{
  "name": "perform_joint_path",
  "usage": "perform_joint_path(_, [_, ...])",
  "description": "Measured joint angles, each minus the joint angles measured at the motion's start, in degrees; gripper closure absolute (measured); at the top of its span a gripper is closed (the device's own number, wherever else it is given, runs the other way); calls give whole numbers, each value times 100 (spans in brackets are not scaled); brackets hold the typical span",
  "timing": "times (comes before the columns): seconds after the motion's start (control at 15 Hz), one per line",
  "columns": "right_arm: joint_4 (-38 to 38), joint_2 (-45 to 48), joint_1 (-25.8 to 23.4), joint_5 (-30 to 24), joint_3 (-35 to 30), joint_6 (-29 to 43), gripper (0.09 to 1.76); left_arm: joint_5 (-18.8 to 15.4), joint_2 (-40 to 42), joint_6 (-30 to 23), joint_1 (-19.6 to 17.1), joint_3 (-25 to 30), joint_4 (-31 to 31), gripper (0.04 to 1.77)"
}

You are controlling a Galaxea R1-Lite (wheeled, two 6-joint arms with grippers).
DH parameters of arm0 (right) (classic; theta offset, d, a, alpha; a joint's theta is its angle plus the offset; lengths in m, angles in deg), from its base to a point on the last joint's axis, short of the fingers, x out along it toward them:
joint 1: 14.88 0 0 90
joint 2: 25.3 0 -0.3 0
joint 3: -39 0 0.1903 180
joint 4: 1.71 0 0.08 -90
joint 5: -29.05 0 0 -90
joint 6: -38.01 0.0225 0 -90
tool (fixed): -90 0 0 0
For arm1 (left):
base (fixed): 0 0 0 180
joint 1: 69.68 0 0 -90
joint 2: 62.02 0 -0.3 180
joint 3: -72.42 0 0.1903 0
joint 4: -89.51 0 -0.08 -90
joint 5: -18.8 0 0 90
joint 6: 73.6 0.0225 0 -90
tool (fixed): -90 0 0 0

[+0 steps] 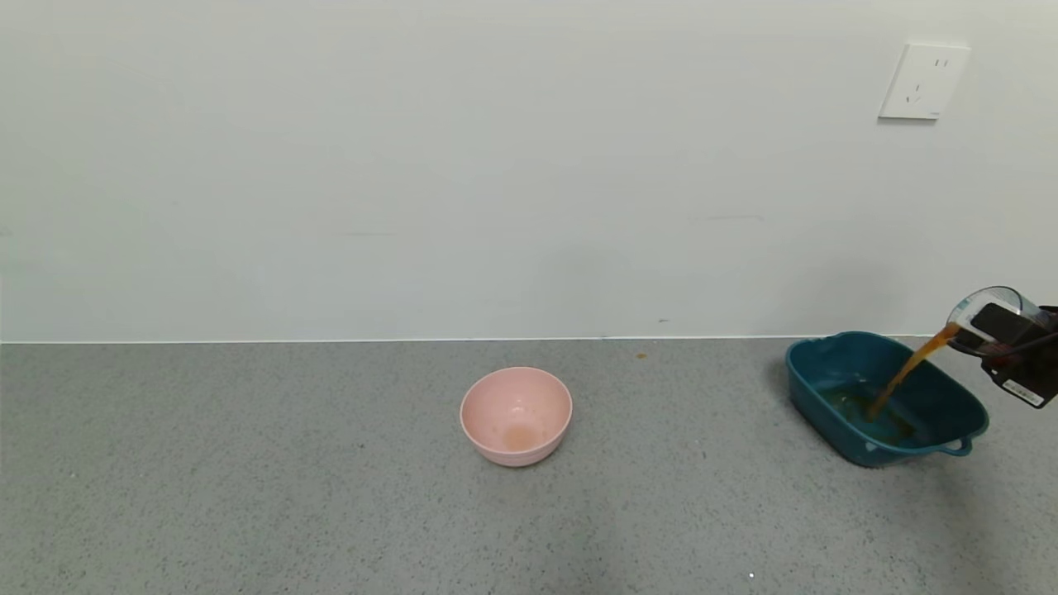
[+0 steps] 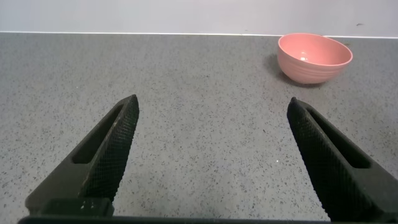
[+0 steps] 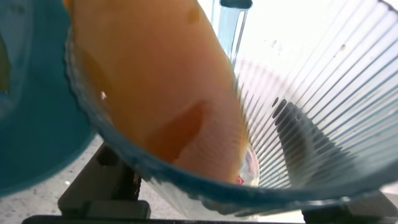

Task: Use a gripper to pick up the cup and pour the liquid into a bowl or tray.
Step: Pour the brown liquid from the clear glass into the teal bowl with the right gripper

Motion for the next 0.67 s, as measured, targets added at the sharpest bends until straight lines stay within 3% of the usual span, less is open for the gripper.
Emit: perform_joint_path(0.67, [13, 22, -16, 6, 29, -1176, 48, 0, 0, 2, 0, 0, -2, 9])
